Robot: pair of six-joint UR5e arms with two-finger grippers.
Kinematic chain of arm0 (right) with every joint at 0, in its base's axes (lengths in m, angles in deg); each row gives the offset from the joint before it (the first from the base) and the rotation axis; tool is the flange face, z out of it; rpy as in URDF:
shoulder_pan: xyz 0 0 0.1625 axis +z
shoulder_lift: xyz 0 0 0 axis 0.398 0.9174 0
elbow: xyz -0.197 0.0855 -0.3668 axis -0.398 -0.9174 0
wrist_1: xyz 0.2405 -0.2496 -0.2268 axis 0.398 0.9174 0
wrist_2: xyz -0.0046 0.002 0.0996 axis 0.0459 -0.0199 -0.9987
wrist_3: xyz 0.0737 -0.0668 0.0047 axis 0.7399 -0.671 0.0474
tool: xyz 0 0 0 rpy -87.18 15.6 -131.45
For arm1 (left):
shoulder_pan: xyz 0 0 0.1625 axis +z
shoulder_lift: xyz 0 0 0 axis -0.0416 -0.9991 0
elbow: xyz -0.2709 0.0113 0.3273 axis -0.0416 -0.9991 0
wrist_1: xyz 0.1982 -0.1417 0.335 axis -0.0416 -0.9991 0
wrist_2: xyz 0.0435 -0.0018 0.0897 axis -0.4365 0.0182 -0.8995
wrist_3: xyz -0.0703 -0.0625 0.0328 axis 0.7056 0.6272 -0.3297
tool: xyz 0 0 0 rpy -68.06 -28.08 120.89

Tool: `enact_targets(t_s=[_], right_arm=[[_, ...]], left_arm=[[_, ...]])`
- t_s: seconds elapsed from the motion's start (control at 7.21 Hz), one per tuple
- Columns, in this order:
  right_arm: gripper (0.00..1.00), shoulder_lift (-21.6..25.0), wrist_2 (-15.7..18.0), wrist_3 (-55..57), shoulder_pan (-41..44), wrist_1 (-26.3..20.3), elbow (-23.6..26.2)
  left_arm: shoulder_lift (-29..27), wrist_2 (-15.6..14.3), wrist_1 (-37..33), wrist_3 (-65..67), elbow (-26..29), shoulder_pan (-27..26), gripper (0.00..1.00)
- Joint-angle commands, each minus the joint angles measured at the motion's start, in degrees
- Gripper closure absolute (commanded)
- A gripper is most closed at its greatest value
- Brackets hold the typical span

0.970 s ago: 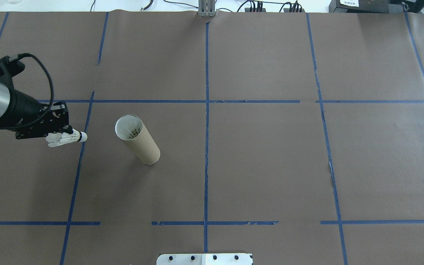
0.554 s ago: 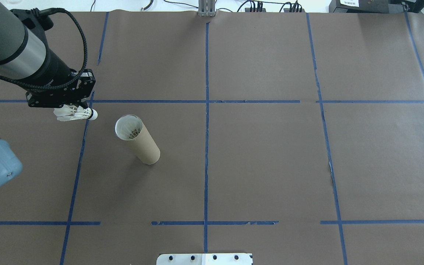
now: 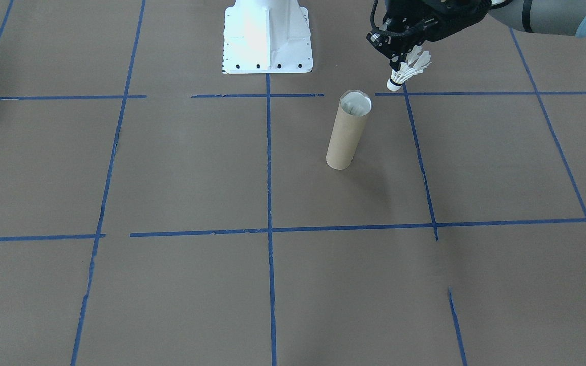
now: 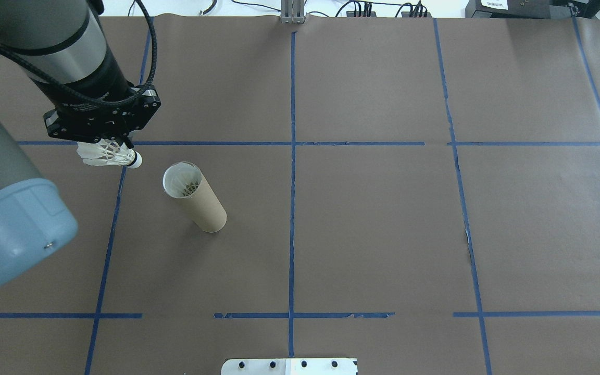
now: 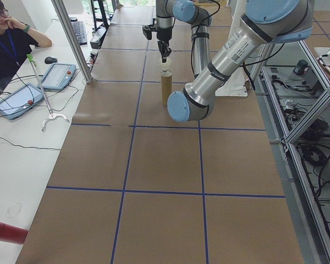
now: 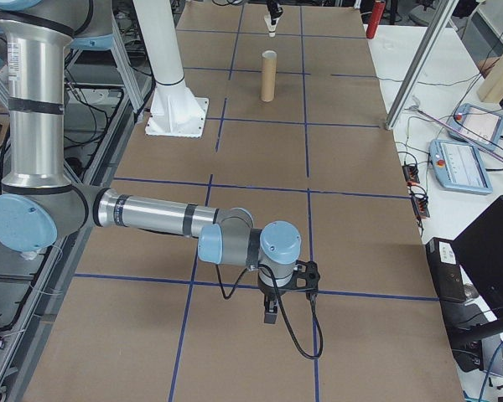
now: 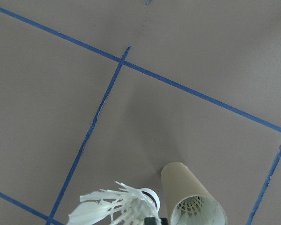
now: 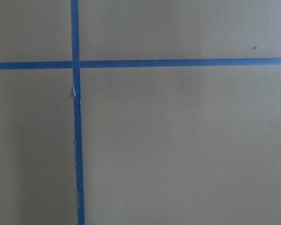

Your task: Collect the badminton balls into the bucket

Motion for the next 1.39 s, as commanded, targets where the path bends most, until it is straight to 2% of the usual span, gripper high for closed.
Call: enact_targets(t_s=[0.0,0.42,0.83,1.11,1.25], right_arm=[[0.00,0.0,0.0,0.0,0.0,0.0,0.0],[0.00,0.0,0.0,0.0,0.0,0.0,0.0],[0.00,0.1,-0.1,0.0,0.0,0.0,0.0],[0.00,0.0,0.0,0.0,0.0,0.0,0.0],[0.00,0.0,-0.1,0.0,0.0,0.0,0.0]], left_arm=[[-3.6,-2.0,1.5,0.5,5.1,2.7,1.00],[-5.0,-2.8,0.5,1.8,11.1,4.5,1.00],[-5.5,-2.8,-2.7,3.0,15.1,5.3,1.00],[-5.3,-3.0,-3.6,3.0,15.6,5.7,1.00],[-5.0,-3.1,-3.6,2.8,15.6,5.7,0.85]])
